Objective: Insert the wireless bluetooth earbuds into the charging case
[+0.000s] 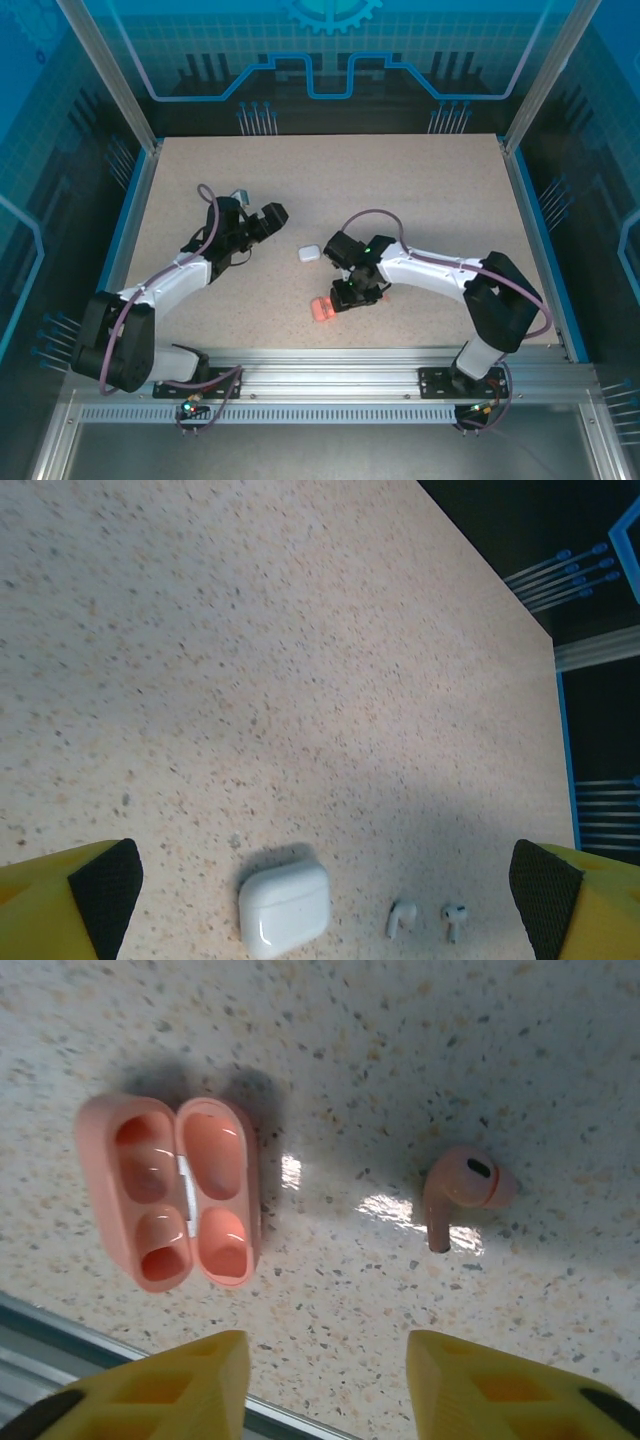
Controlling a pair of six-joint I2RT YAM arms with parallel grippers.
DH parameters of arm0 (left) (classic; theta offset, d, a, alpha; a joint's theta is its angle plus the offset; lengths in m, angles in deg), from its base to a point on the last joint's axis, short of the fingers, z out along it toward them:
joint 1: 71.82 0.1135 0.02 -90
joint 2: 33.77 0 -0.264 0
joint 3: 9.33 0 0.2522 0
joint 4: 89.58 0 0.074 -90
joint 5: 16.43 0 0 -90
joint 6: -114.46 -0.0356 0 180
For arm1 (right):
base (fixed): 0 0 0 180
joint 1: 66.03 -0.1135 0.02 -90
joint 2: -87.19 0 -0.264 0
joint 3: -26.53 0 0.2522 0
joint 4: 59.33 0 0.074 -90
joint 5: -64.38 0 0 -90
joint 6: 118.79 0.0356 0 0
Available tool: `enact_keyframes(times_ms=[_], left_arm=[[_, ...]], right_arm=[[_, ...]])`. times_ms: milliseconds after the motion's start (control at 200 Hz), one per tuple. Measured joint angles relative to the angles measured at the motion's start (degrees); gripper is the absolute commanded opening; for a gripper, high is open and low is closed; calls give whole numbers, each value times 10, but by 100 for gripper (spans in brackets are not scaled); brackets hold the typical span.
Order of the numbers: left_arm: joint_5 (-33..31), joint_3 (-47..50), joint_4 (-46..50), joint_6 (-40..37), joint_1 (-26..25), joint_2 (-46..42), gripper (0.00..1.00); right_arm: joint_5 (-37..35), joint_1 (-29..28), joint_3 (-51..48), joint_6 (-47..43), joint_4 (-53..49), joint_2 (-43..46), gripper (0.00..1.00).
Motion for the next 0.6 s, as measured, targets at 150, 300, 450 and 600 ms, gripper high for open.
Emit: enact_keyframes(times_ms=[150, 300, 450, 600], left_arm=[[-4, 0, 10, 0, 7, 0, 99], [-5, 0, 11, 0, 10, 0, 99], [-5, 0, 11, 0, 16, 0, 99], [-4, 0, 12, 0, 19, 0, 99]], right_arm=[[-19, -14, 29, 2, -16, -35, 43], [-25, -20, 63, 2, -21, -65, 42], [-28, -21, 81, 2, -21, -84, 41], [-28, -28, 82, 2, -21, -95, 41]])
